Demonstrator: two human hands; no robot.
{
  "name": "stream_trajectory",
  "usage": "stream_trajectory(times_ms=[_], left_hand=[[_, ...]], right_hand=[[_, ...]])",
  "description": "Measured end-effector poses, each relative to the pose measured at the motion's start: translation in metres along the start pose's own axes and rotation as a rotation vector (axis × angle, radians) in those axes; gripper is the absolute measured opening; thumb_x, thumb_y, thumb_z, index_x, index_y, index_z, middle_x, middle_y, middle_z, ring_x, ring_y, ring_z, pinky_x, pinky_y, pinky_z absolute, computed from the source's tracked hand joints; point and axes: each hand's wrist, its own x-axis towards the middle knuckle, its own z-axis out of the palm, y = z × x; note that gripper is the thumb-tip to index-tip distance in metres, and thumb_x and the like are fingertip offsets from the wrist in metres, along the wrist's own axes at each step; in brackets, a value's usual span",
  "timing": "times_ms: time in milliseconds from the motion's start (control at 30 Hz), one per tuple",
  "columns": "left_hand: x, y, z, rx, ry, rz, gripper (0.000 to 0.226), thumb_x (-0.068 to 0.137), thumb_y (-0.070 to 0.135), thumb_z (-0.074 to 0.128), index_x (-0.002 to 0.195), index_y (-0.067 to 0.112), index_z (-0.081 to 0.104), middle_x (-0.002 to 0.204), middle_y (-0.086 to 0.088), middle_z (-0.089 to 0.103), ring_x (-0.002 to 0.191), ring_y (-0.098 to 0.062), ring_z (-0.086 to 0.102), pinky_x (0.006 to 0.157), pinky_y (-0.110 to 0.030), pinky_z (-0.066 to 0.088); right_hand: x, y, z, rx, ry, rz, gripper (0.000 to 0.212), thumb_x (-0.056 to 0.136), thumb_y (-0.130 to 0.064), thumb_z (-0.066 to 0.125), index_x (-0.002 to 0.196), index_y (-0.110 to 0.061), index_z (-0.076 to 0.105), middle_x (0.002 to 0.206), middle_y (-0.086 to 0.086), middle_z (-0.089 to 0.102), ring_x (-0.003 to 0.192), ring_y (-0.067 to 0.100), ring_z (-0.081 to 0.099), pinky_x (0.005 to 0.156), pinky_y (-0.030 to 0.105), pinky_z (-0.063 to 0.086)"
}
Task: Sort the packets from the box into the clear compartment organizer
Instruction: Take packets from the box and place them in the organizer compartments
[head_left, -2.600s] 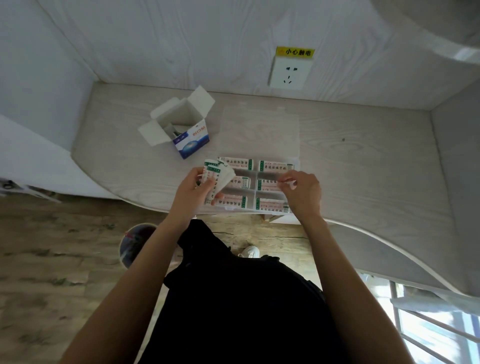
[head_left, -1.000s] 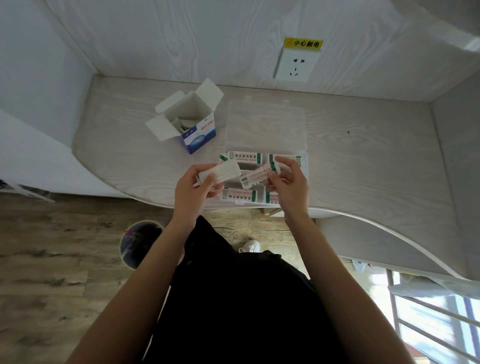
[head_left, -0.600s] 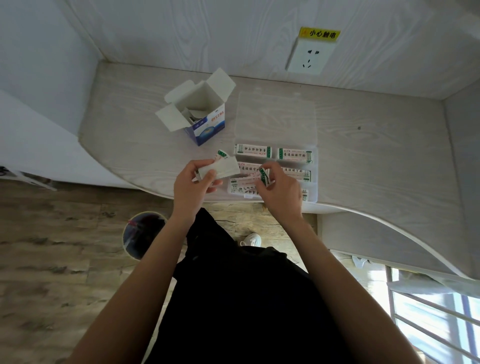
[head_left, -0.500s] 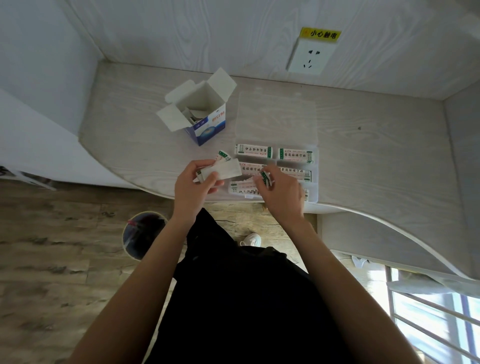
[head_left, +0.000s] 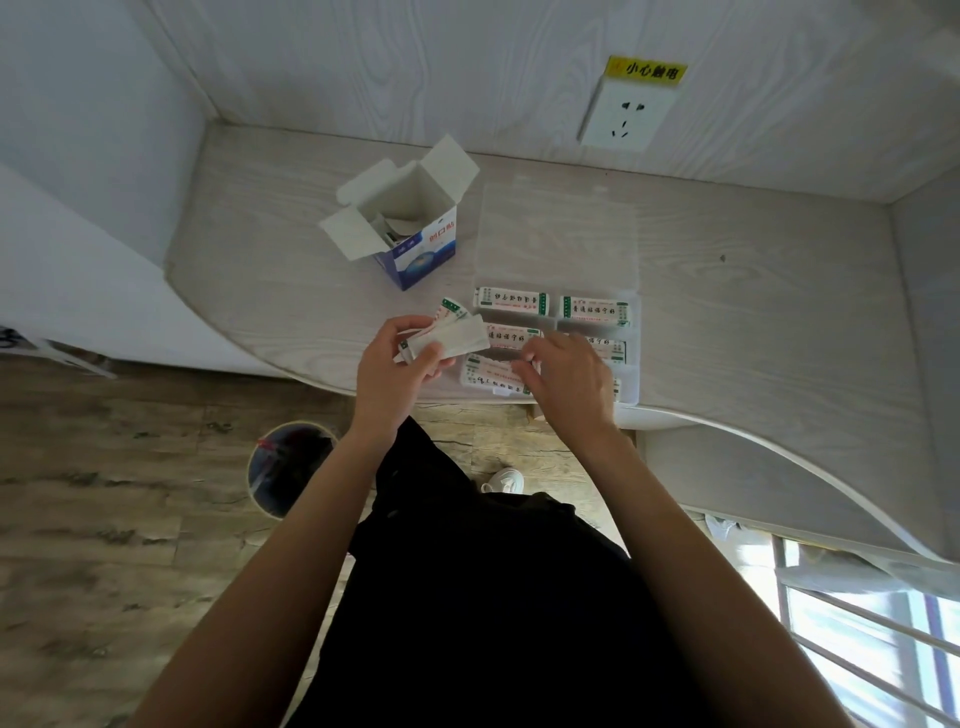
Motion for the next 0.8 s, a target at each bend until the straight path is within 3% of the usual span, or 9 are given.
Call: stream_trajectory(times_ms=[200, 400, 567, 667, 800], left_hand=[[0.001, 0.0, 0.002, -0.014, -0.016, -0.005, 0.024, 0.083, 0.003, 0.065, 0.1, 0.02, 0.057, 0.105, -0.003, 0.064, 0.092, -0.024, 0.067, 0.067, -0.024, 0.057], [0.002, 0.0, 0.006, 0.008, -0.026, -0.01, 0.025, 0.083, 0.004, 0.066, 0.102, 0.017, 0.057, 0.108, -0.004, 0.063, 0.094, -0.024, 0.066, 0.071, -0.028, 0.058], [0.003, 0.003, 0.008, 0.066, -0.026, 0.017, 0.025, 0.082, 0.006, 0.067, 0.101, 0.02, 0.057, 0.106, 0.0, 0.062, 0.088, -0.015, 0.066, 0.067, -0.023, 0.057], [0.002, 0.006, 0.011, 0.085, -0.023, 0.046, 0.027, 0.082, 0.005, 0.067, 0.102, 0.019, 0.057, 0.101, 0.005, 0.062, 0.085, -0.01, 0.066, 0.064, -0.018, 0.056], [-0.002, 0.014, 0.018, 0.113, -0.076, 0.051, 0.028, 0.083, 0.005, 0.067, 0.103, 0.021, 0.056, 0.097, 0.017, 0.058, 0.086, -0.005, 0.064, 0.067, -0.02, 0.056]], right_hand=[[0.003, 0.01, -0.003, 0.025, -0.096, -0.148, 0.023, 0.085, -0.038, 0.064, 0.094, -0.017, 0.071, 0.095, 0.0, 0.063, 0.094, 0.017, 0.054, 0.077, 0.029, 0.043], [0.011, 0.004, -0.004, -0.019, -0.142, -0.133, 0.02, 0.087, -0.034, 0.062, 0.099, -0.02, 0.071, 0.095, -0.001, 0.06, 0.089, 0.014, 0.058, 0.066, 0.022, 0.036], [0.012, 0.002, -0.01, 0.026, -0.196, -0.164, 0.019, 0.09, -0.033, 0.059, 0.102, -0.023, 0.07, 0.097, -0.003, 0.061, 0.09, 0.013, 0.059, 0.068, 0.026, 0.042], [0.01, 0.002, -0.01, 0.203, -0.141, -0.07, 0.017, 0.09, -0.03, 0.06, 0.099, -0.022, 0.071, 0.089, -0.005, 0.064, 0.076, 0.007, 0.057, 0.066, 0.024, 0.044], [0.013, -0.003, -0.024, 0.701, -0.111, 0.181, 0.014, 0.091, -0.027, 0.06, 0.098, -0.016, 0.066, 0.082, -0.006, 0.066, 0.063, 0.002, 0.061, 0.056, 0.014, 0.048]])
